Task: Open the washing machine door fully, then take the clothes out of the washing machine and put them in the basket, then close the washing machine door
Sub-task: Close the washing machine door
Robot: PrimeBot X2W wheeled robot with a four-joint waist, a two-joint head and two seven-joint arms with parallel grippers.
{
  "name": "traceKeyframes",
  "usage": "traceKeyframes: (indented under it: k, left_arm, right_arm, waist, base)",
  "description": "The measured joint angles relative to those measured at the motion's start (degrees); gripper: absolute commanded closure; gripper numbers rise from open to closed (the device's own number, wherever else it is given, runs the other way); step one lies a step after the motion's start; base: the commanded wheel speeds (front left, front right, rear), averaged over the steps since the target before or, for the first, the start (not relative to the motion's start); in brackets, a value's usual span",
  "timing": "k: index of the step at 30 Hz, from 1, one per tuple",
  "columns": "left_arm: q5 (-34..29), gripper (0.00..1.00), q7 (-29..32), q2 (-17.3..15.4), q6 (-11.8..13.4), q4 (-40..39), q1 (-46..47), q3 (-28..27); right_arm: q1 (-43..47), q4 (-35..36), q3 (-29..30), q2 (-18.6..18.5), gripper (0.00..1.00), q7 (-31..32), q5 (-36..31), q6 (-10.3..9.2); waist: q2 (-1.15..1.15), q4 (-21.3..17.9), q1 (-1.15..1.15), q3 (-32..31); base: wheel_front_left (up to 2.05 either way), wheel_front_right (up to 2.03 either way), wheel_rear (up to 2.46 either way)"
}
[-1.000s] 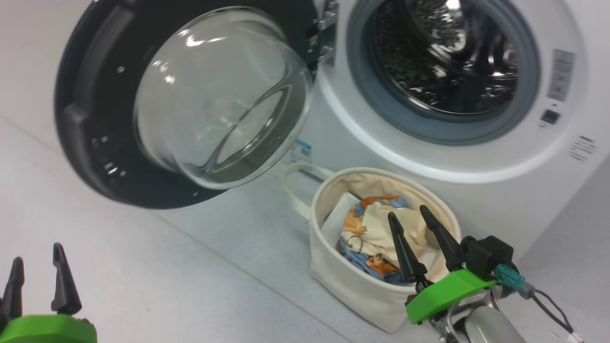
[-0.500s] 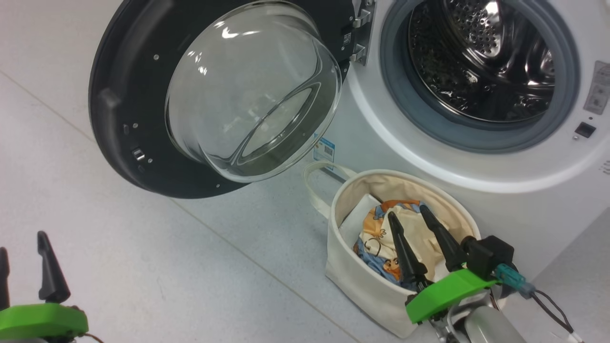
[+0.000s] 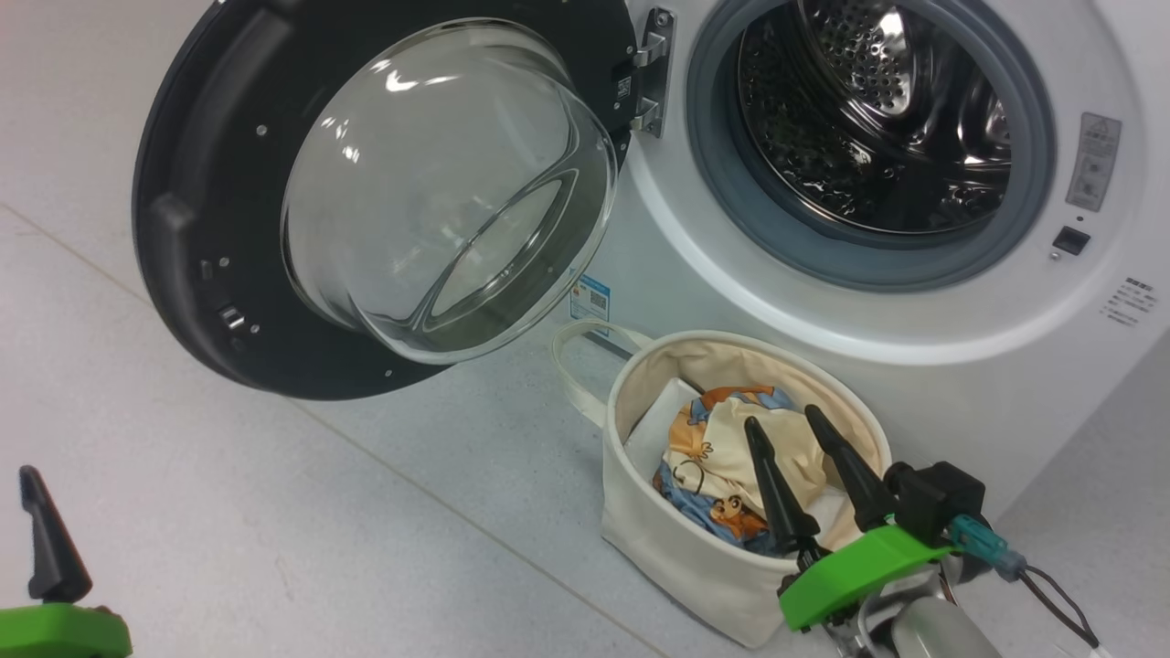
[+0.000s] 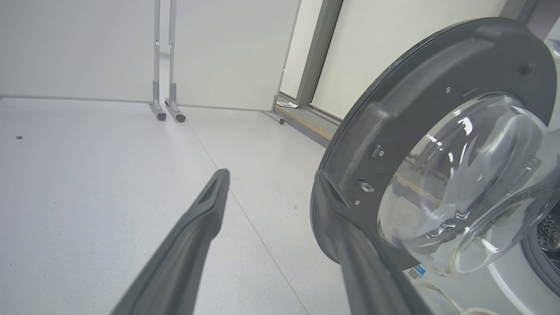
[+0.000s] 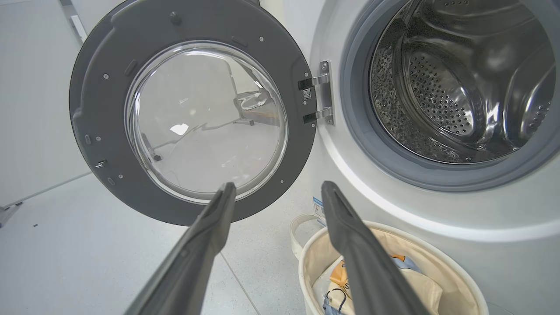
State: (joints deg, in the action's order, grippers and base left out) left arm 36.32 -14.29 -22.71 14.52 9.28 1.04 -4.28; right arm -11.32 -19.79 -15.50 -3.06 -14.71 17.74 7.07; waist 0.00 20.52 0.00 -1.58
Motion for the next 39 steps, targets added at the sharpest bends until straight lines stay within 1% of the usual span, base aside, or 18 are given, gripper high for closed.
traceKeyframes:
  k: [2,7,8,9,10,15,17,18,19,22,24,26,30,35,39]
  left_arm:
    - [0.0,0.0,0.0,0.0,-0.1,-0.1,0.0,-0.4]
    - [2.7,0.0,0.1,0.0,-2.7,-0.6,0.0,-1.8]
    - [3.4,0.36,0.2,-0.1,-3.1,-0.6,0.0,-2.2]
    - [4.2,0.83,0.5,-0.2,-3.7,-0.5,0.1,-2.5]
    - [5.6,1.0,1.2,-0.3,-4.7,-0.4,0.3,-2.9]
    - [15.6,1.0,5.9,-0.7,-9.5,2.3,4.5,-7.0]
    - [21.3,1.0,9.1,-0.8,-11.5,4.1,7.6,-9.5]
    - [27.2,1.0,13.0,-1.5,-14.0,6.0,10.7,-11.5]
    - [29.9,1.0,15.0,-1.9,-14.9,7.2,12.3,-12.1]
    - [34.1,1.0,20.3,-4.1,-17.8,11.2,16.4,-12.4]
    - [37.1,1.0,24.6,-5.0,-19.1,14.0,19.0,-12.2]
    - [41.1,1.0,28.3,-5.0,-19.5,17.7,22.1,-12.1]
    - [44.5,1.0,32.9,-4.9,-20.5,23.5,28.1,-11.3]
    - [46.8,1.0,34.9,-5.0,-21.1,28.5,33.2,-11.3]
    - [48.9,1.0,36.2,-4.7,-21.2,31.2,37.4,-11.3]
  right_arm:
    - [0.0,0.0,0.0,0.0,0.0,0.0,0.0,0.0]
    - [0.0,0.0,0.0,0.0,0.0,0.0,-0.1,0.0]
    - [0.0,0.0,0.0,0.0,0.0,0.0,-0.1,0.0]
    - [0.0,0.0,0.0,0.0,0.0,0.0,-0.3,0.0]
    - [0.0,0.0,0.1,0.0,0.0,0.0,-0.6,0.0]
    - [-0.1,0.0,0.0,0.0,0.0,0.0,-1.7,0.0]
    - [-0.2,-0.1,0.0,-0.1,0.0,0.0,-2.0,0.0]
    - [-0.3,-0.1,-0.1,-0.4,0.0,0.0,-2.5,0.0]
    - [-0.4,-0.1,-0.2,-0.6,0.0,0.0,-2.6,0.0]
    - [-1.3,-0.1,-0.5,-1.5,0.0,0.0,-2.6,0.0]
    - [-1.8,-0.1,-0.5,-2.1,0.0,0.0,-2.6,0.0]
    - [-1.9,-0.1,-0.7,-2.8,0.0,0.0,-2.6,0.0]
    - [-1.9,-0.6,-1.4,-4.6,0.0,0.0,-2.6,0.0]
    - [-3.8,-0.8,-4.5,-6.4,0.0,0.0,-2.6,0.0]
    - [-6.9,-0.3,-5.1,-8.6,0.0,0.6,-2.6,0.0]
  waist:
    - [0.0,-0.1,0.0,0.1]
    - [0.0,-0.4,0.0,0.5]
    - [0.0,-0.4,0.0,0.8]
    - [0.0,-0.4,0.0,1.1]
    - [0.0,-0.3,0.0,1.4]
    - [0.0,-0.1,0.0,3.1]
    - [0.0,0.1,0.0,3.6]
    - [0.0,0.2,0.0,4.2]
    - [0.0,0.3,0.0,4.6]
    - [0.0,0.8,0.0,5.6]
    - [0.0,1.3,0.0,6.0]
    - [0.0,2.0,0.0,6.3]
    - [0.0,3.8,0.0,6.7]
    - [0.0,4.3,0.0,8.8]
    - [0.0,4.4,0.0,11.3]
  base:
    - [0.0,0.0,0.0]
    - [0.0,0.0,0.0]
    - [0.0,0.0,0.0]
    - [0.0,0.0,0.0]
    - [0.0,0.0,0.0]
    - [0.0,0.0,0.0]
    - [0.0,0.0,0.0]
    - [0.0,0.0,0.0]
    - [0.0,0.0,0.0]
    - [0.0,0.0,0.0]
    - [0.0,0.0,0.0]
    - [0.0,0.0,0.0]
    - [0.0,0.0,0.0]
    - [0.0,0.0,0.0]
    - [0.0,0.0,0.0]
